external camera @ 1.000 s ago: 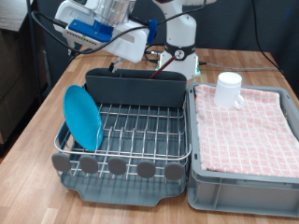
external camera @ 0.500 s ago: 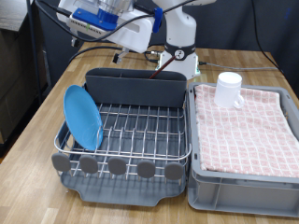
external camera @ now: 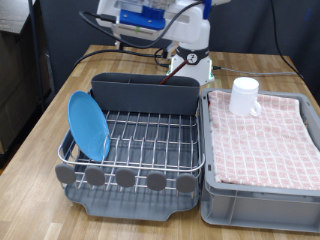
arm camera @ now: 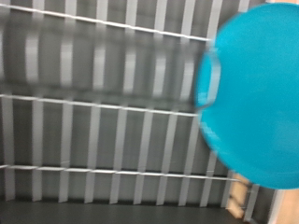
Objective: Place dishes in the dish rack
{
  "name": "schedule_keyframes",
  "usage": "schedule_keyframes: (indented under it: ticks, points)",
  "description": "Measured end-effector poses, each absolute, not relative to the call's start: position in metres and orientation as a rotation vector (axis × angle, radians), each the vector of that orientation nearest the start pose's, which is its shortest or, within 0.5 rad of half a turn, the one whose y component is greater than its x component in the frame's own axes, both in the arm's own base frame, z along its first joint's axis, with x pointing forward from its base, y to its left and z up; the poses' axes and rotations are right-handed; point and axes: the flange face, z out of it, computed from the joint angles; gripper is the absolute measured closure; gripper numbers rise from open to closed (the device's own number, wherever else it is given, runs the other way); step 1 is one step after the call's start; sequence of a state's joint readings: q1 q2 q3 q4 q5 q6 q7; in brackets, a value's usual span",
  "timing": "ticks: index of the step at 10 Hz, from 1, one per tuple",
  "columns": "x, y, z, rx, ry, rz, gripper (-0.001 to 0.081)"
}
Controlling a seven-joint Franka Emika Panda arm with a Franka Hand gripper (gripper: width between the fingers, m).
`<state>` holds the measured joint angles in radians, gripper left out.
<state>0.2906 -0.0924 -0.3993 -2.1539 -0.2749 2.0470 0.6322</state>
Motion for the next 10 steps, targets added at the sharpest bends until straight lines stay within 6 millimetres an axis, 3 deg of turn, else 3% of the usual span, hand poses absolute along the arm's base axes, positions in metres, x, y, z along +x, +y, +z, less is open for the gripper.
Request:
schedule_keyframes:
  ticks: [3, 4, 6, 7, 10]
  points:
    - [0.517, -0.019, 0.446, -3.180, 0.980, -0.113, 0.0003]
    - [0.517, -0.011, 0.448, -3.187, 1.010, -0.156, 0.0003]
    - [0.513, -0.012, 0.445, -3.186, 1.018, -0.068, 0.0003]
    - [0.509, -0.002, 0.444, -3.193, 1.015, 0.015, 0.0003]
    - [0.498, 0.053, 0.446, -3.219, 0.967, 0.102, 0.0003]
